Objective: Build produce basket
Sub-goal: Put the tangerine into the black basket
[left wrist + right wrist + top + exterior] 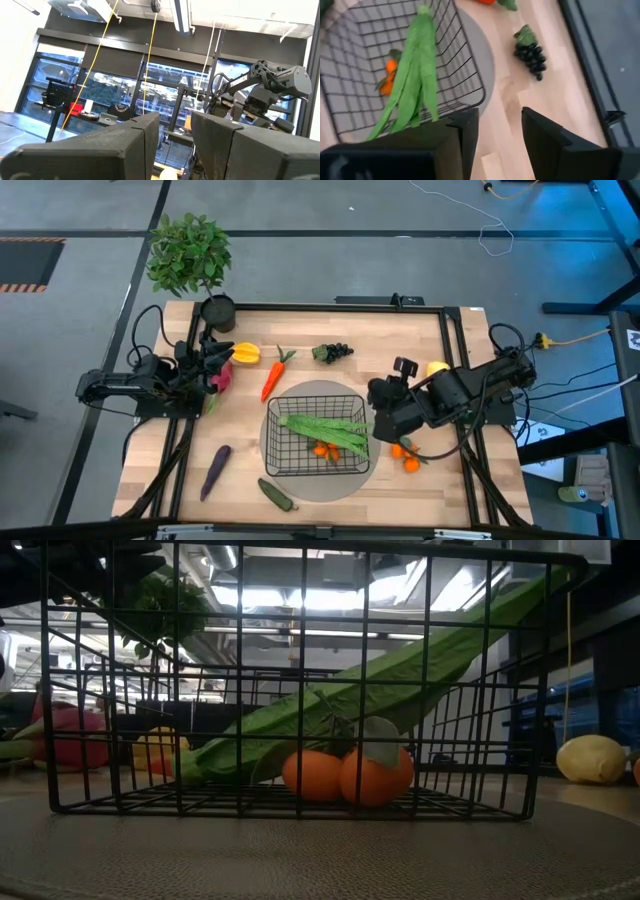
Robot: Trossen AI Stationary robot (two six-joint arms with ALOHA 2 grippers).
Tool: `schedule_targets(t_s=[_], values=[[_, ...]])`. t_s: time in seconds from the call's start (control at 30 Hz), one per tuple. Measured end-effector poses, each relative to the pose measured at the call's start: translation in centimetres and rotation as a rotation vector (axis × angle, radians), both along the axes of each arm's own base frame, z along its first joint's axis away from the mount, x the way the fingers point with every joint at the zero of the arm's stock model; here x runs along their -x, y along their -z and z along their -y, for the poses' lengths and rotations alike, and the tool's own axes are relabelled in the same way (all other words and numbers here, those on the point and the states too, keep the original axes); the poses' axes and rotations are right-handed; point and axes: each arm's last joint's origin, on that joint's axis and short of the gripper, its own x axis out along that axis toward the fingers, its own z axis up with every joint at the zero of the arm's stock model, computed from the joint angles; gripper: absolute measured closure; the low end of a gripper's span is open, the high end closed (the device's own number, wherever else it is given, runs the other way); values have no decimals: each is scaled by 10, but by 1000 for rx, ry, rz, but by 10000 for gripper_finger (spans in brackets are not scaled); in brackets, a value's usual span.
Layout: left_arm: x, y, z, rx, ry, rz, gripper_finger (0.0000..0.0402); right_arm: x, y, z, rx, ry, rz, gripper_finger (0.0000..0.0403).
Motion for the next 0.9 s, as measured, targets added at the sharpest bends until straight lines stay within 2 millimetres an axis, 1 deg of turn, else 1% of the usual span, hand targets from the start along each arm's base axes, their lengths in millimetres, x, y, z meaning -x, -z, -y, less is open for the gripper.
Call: schedule_targets(t_s=[0.1, 0.3, 0.57, 0.73, 0.9], values=[[0, 0, 0, 0, 0, 0, 296, -1, 0, 0, 4, 18, 18, 266], [0, 0, 0, 0, 0, 0, 296, 0, 1, -2, -82, 28, -4, 266], [0, 0, 0, 0, 0, 1, 296, 0, 1, -3, -88, 27, -2, 266], [0, 0, 0, 0, 0, 1, 296, 4, 1, -9, -83, 3, -14, 266], [0, 0, 0, 0, 0, 1, 296, 10, 1, -21, -86, -25, -7, 266]])
